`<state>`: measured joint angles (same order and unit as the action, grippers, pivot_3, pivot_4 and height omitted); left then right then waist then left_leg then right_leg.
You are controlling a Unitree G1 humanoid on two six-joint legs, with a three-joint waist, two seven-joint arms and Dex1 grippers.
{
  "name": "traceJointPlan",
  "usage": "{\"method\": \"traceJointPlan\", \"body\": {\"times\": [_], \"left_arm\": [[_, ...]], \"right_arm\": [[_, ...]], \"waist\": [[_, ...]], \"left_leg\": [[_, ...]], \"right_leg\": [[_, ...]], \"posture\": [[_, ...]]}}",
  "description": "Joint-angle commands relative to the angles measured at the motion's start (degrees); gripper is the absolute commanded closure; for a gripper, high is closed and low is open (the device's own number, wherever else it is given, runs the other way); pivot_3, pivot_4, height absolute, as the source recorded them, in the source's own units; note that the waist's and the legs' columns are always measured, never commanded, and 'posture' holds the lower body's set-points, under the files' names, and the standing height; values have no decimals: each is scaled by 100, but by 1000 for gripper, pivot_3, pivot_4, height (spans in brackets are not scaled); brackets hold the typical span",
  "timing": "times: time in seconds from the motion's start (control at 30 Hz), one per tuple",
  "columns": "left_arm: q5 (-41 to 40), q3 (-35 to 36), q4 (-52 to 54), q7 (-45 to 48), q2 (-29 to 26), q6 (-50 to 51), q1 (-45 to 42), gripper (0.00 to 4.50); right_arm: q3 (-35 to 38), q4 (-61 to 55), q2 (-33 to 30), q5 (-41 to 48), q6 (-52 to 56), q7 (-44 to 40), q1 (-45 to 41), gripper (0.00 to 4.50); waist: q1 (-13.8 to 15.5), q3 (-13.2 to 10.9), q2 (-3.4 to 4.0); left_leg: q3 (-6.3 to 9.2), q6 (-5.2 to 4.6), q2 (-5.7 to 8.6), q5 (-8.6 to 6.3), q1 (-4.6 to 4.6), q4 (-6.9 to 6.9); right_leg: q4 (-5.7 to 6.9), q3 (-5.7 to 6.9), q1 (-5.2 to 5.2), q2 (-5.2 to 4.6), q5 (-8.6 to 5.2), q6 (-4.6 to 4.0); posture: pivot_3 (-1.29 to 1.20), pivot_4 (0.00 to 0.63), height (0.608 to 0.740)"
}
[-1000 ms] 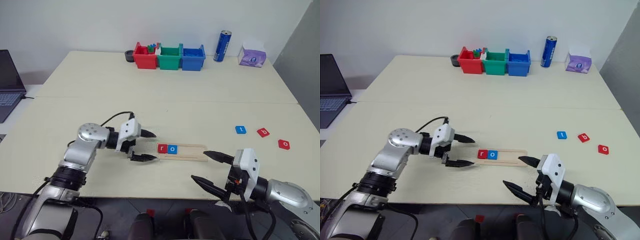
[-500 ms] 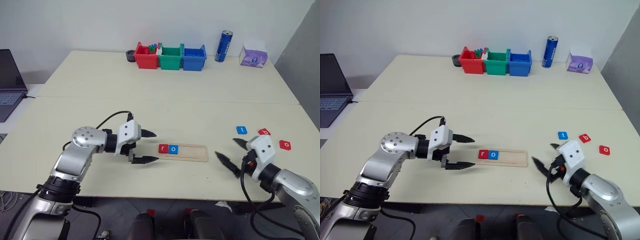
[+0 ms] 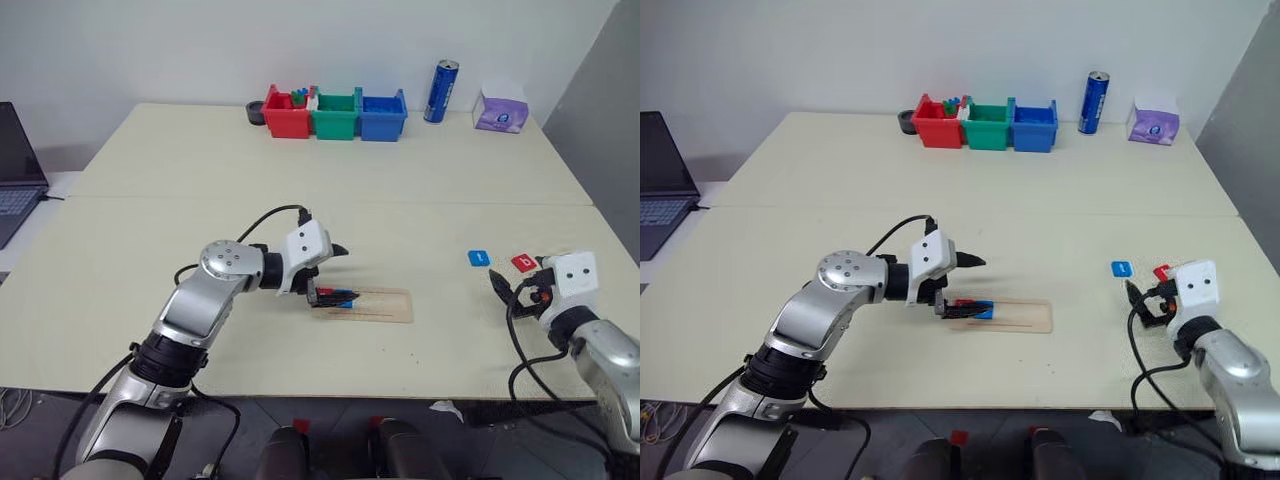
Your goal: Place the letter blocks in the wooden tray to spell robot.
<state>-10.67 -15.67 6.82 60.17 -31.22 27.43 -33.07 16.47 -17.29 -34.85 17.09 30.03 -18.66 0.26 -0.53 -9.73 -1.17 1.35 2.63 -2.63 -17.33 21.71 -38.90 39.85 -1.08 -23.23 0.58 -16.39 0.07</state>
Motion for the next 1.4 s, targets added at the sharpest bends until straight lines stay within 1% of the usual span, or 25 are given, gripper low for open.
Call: {"method": "traceJointPlan", "body": {"times": [0.03,0.17,0.3,0.4,0.57,0.7,0.87,0.93,1.03,1.17,1.27,1.33,1.37,1.4], "left_arm": [[-53,-57,340,-80,75,230,-194,47],[-81,-105,456,-122,140,435,-303,47],[-37,-203,515,-363,365,814,-564,47],[-62,-267,504,-635,690,1076,-755,47],[-70,-396,490,-728,922,1145,-879,47],[-68,-463,434,-714,951,1082,-934,47],[-91,-482,462,-666,906,1063,-895,47],[-91,-503,485,-656,893,1048,-869,47],[-94,-523,498,-659,898,1032,-852,0],[-72,-524,459,-636,844,941,-795,0],[-42,-492,416,-634,751,893,-729,0],[-27,-449,396,-631,642,859,-662,0],[-13,-427,391,-614,554,829,-608,0],[-7,-392,403,-592,437,801,-523,0]], "right_arm": [[249,664,-357,145,309,-326,-544,0],[153,1563,-738,122,424,-790,-1089,0],[-54,2515,-1005,-28,230,-1227,-1675,0],[-187,3247,-1133,-100,211,-1534,-2151,0],[-503,4236,-1235,-317,-47,-1946,-2722,0],[-728,4993,-1296,-504,-126,-2208,-3133,0],[-950,5475,-1395,-619,-188,-2768,-3322,0],[-969,5658,-1394,-661,-167,-2832,-3390,0],[-997,5914,-1395,-757,-162,-2895,-3474,586],[-1018,6053,-1381,-865,-205,-2823,-3491,1964],[-947,5791,-1317,-856,-198,-2640,-3322,3011],[-839,5267,-1289,-781,-98,-2485,-3055,3046],[-712,4793,-1266,-700,20,-2363,-2831,3046],[-521,3944,-1214,-579,261,-2203,-2414,3046]], "waist": [[0,0,0],[3,-1,2],[3,-1,2],[2,-1,2],[-4,0,6],[-17,-1,9],[-17,-1,11],[-17,-1,11],[-18,-1,11],[-19,-1,11],[-21,-1,11],[-19,0,11],[-17,0,11],[-13,1,13]], "left_leg": [[1,0,0,0,0,0],[2,-1,0,0,0,0],[1,-1,2,0,1,0],[-1,-1,4,0,2,-2],[-1,0,3,1,1,0],[-3,1,3,1,0,0],[-4,2,4,2,2,-1],[-4,3,4,2,1,-1],[-4,3,4,2,1,-2],[-4,4,3,3,1,-2],[-4,4,3,3,0,-2],[-3,5,3,3,1,-2],[-2,5,2,3,2,-2],[-2,5,2,4,2,-2]], "right_leg": [[1,0,0,0,0,0],[1,0,0,0,0,-1],[0,0,0,-2,0,-1],[1,-1,0,-5,1,-1],[1,0,0,-6,1,-1],[3,-3,-1,-8,1,-2],[2,-1,-1,-10,1,-2],[2,-1,-1,-11,1,-2],[3,0,0,-12,1,-2],[3,0,0,-13,1,-2],[4,0,0,-13,1,-2],[4,1,1,-13,1,-2],[4,2,1,-14,1,-2],[4,2,1,-14,1,-2]], "posture": [[0,150,740],[0,150,740],[0,150,740],[0,150,740],[0,150,740],[0,150,740],[0,150,740],[0,150,740],[0,150,740],[0,150,740],[0,150,740],[0,150,740],[0,150,740],[0,150,740]]}}
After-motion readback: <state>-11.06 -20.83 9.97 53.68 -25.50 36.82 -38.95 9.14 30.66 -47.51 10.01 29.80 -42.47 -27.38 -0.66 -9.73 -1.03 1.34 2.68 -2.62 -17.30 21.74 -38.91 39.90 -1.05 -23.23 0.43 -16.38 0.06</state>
